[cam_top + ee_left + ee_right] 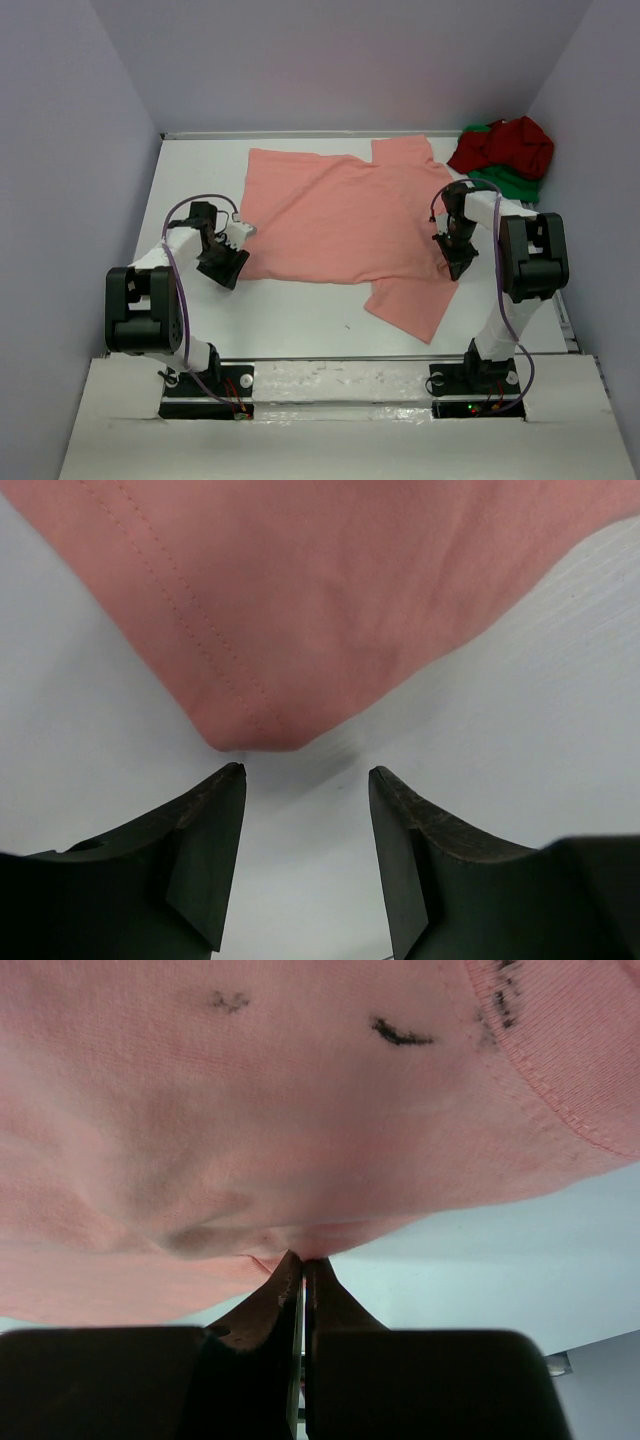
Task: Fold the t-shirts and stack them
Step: Grap the side of the flattened tshirt closest away from the robot with both arms, then fold the flattened tshirt in 1/3 of the way
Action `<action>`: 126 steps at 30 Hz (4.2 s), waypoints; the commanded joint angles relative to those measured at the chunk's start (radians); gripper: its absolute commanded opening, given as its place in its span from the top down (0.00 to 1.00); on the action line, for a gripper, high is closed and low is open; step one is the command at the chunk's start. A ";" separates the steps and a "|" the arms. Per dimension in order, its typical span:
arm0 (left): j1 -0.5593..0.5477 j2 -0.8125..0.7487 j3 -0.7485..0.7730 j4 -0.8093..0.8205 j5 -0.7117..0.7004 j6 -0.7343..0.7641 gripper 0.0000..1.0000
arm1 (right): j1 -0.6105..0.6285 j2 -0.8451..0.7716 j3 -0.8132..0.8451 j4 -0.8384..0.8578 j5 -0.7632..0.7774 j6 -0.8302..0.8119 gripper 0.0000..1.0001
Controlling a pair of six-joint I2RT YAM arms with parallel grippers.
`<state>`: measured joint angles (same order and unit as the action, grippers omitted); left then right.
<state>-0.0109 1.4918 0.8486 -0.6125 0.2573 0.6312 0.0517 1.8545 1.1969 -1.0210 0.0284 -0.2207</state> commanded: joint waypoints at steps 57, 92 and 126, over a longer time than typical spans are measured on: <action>-0.050 -0.127 0.175 0.000 -0.293 -0.065 1.00 | -0.009 -0.169 0.093 -0.091 0.065 -0.009 1.00; -0.116 0.010 0.240 0.120 -0.359 -0.172 1.00 | -0.009 0.006 0.320 -0.047 0.082 0.017 1.00; -0.138 0.223 0.409 0.166 -0.472 -0.169 1.00 | -0.018 0.230 0.578 -0.019 0.136 0.052 1.00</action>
<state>-0.1493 1.6951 1.2026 -0.4507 -0.1707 0.4553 0.0452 2.0678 1.7206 -1.0481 0.1287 -0.1776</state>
